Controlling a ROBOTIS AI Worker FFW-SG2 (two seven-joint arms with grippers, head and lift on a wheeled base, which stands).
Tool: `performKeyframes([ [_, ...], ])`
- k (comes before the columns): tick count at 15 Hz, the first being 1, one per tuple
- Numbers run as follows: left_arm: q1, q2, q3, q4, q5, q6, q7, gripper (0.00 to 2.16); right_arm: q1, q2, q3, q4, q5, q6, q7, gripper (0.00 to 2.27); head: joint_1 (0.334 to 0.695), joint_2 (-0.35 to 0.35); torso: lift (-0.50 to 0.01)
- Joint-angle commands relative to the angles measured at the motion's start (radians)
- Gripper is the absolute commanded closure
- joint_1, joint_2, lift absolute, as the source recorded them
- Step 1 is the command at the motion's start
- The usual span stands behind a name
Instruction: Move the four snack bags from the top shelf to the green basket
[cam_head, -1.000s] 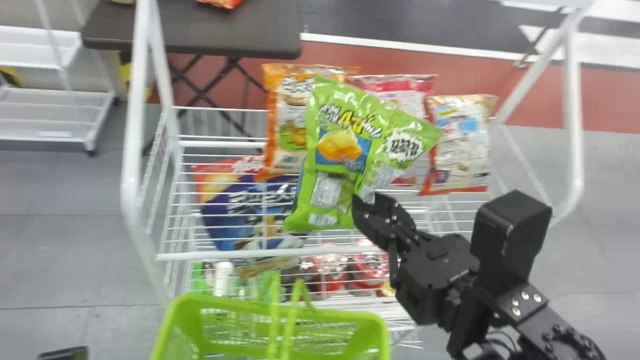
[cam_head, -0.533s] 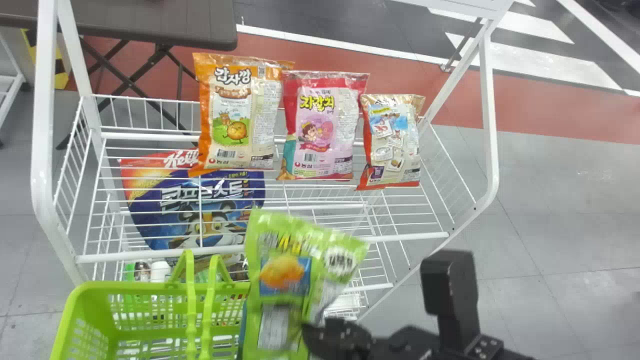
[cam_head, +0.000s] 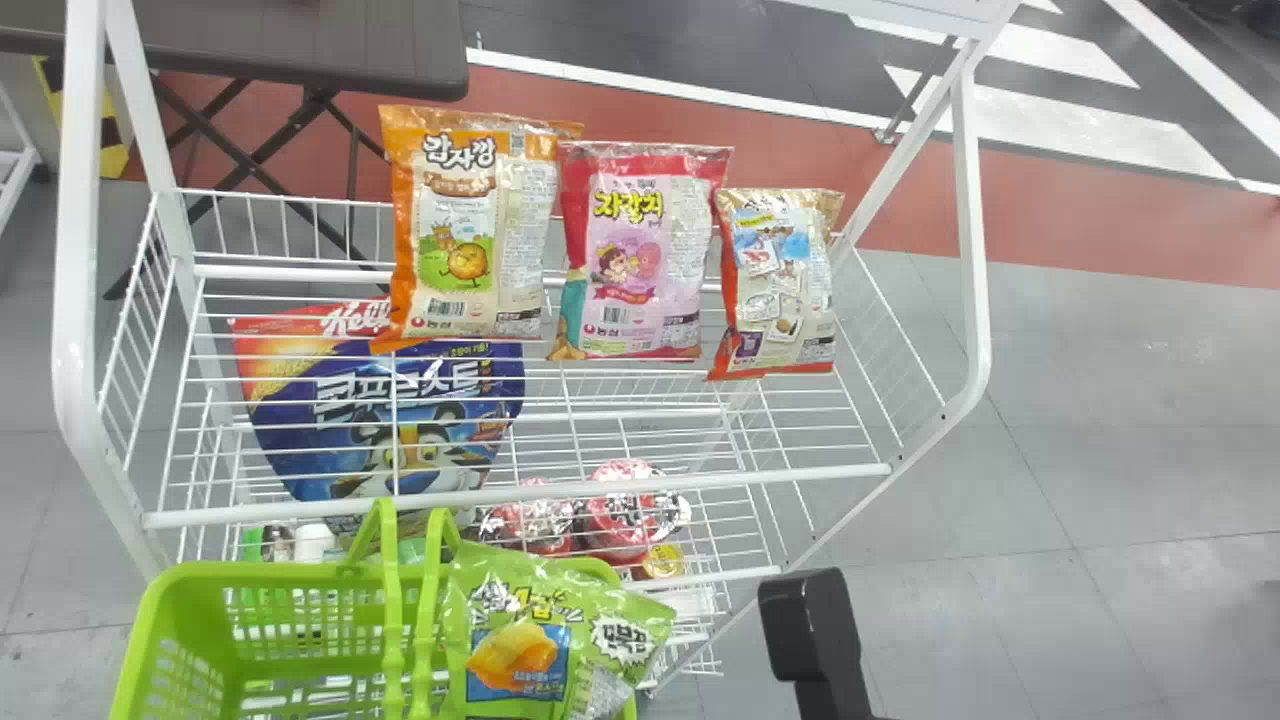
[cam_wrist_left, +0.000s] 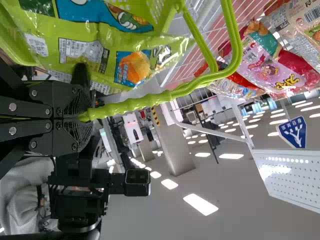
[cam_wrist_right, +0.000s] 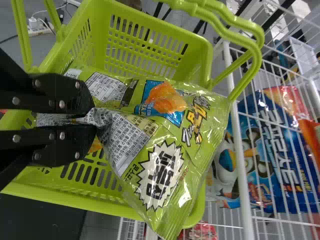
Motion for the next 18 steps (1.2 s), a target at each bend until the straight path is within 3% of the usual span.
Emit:
performKeyframes([
  [1,-0.001,-0.001,-0.001,0.003,-0.004,-0.003,0.007,1.13,-0.006,0.000,-0.007,0.003,-0.002,-0.001,0.019,0.00,0.695,-0.350,0.000],
  [4,-0.007,-0.009,-0.007,0.004,-0.016,-0.003,0.009,1.13,-0.046,0.002,-0.028,0.017,-0.030,-0.029,0.062,0.06,0.695,-0.348,0.000],
  [6,-0.010,-0.012,-0.009,0.007,-0.019,0.001,0.009,1.13,-0.074,0.022,-0.040,0.058,-0.048,-0.158,0.064,0.06,0.695,-0.330,0.000],
  [11,-0.012,-0.011,-0.020,0.009,-0.026,0.001,0.010,1.13,-0.282,0.031,0.041,0.363,0.007,-0.802,-0.105,0.07,0.695,-0.288,0.000],
  [13,-0.021,-0.005,-0.029,0.020,-0.027,0.001,0.012,1.13,-0.430,0.034,0.142,0.520,0.116,-0.903,-0.217,0.09,0.695,-0.263,0.000],
  [15,-0.026,0.003,-0.038,0.026,-0.027,0.001,0.013,1.13,-0.540,0.084,0.182,0.667,0.174,-1.023,-0.266,0.13,0.695,-0.224,0.000],
  [18,-0.040,0.025,-0.041,0.043,-0.016,0.001,0.012,1.13,-0.646,0.084,0.231,0.822,0.240,-1.140,-0.349,0.13,0.695,-0.177,0.000],
])
